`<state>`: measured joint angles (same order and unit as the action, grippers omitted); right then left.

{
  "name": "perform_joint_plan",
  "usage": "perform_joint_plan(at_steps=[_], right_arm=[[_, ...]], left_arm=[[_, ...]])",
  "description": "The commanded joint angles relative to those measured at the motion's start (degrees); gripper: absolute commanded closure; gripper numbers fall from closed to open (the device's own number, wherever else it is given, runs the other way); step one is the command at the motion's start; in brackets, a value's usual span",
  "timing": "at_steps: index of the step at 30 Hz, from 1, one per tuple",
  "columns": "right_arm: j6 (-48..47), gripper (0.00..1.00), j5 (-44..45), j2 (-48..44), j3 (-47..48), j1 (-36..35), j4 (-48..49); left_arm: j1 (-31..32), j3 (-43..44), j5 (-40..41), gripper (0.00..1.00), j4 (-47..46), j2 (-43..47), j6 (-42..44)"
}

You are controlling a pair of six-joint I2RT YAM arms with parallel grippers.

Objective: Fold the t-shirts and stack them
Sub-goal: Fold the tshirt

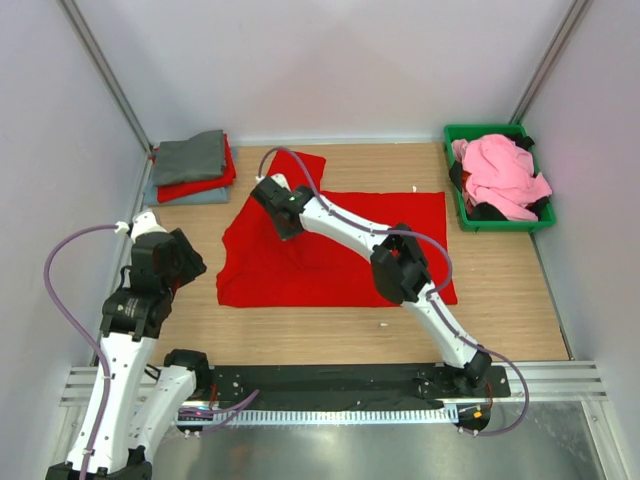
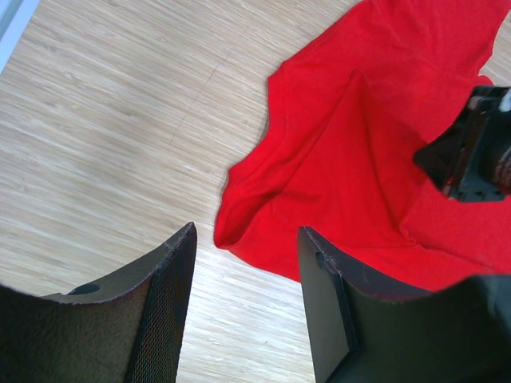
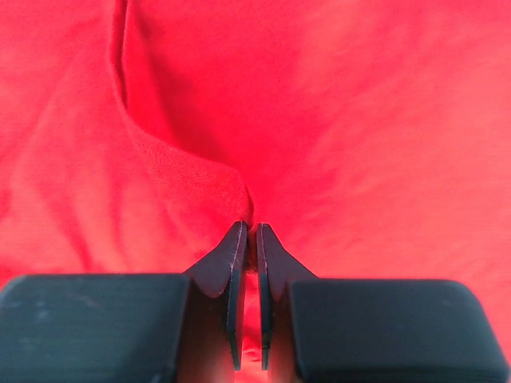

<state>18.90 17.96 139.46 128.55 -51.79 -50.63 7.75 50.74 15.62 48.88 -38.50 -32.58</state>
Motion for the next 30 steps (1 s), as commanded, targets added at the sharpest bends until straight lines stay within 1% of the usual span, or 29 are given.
perform_joint_plan(at_steps=[1,7,11,12,14,15,17,18,20,23,25,26,28,29,30], right_arm=[[-2.3,0.88,2.3,-4.9,-0.1,1.3,1.6],[-3.5,0.88,1.9,-4.0,-1.2,2.6,3.2],[-4.0,0.82,1.9,-2.9,-1.5,3.4,3.3],[-4.0,0.77,2.0,-2.3,-1.5,3.5,3.6],[-4.6,0.71,3.1,-1.9,-1.2,4.1,3.3],[-4.6,0.62,3.6,-1.6,-1.0,4.4,3.2],[-4.6,0.47,4.2,-1.5,-1.0,4.9,3.0],[-4.7,0.32,5.6,-1.5,-0.9,5.4,2.9],[-4.8,0.19,7.9,-1.6,-0.1,5.9,1.9],[-4.8,0.16,11.8,-3.8,0.0,7.4,-0.9],[-3.6,0.15,12.0,-7.6,-3.8,8.6,-0.4],[-3.2,0.15,11.6,-13.4,-10.4,8.9,2.2],[-1.8,0.15,9.7,-19.8,-18.4,9.6,5.4],[-1.2,0.15,9.0,-26.9,-26.2,9.9,8.5],[-0.5,0.14,8.3,-29.9,-30.0,9.9,9.7]], left_arm=[[-0.4,-0.3,-0.1,0.46,-1.4,-0.3,0.2],[-0.4,-0.2,-0.1,0.45,-1.4,-0.7,0.2],[-0.4,-0.2,-0.1,0.45,-1.4,-1.0,0.2],[-0.4,-0.2,-0.1,0.46,-1.4,-1.2,0.2],[-0.3,-0.2,-0.1,0.46,-1.4,-1.4,0.2],[-0.4,-0.2,-0.1,0.45,-1.4,-1.5,0.2],[-0.4,-0.2,-0.1,0.45,-1.3,-1.8,0.2],[-0.4,-0.2,-0.1,0.45,-1.3,-1.9,0.2],[-0.4,-0.2,-0.2,0.45,-1.3,-2.2,0.2],[-0.4,-0.3,-0.4,0.46,-1.3,-3.0,0.2],[-0.4,-0.4,-1.4,0.45,-1.5,-3.6,0.1],[-0.4,-0.5,-2.2,0.45,-1.6,-4.7,0.3],[-0.4,-0.3,-6.0,0.44,-2.1,-6.6,0.8],[-0.4,0.0,-7.1,0.44,-2.1,-8.6,0.8],[-0.4,0.3,-8.6,0.44,-2.0,-9.7,0.7]])
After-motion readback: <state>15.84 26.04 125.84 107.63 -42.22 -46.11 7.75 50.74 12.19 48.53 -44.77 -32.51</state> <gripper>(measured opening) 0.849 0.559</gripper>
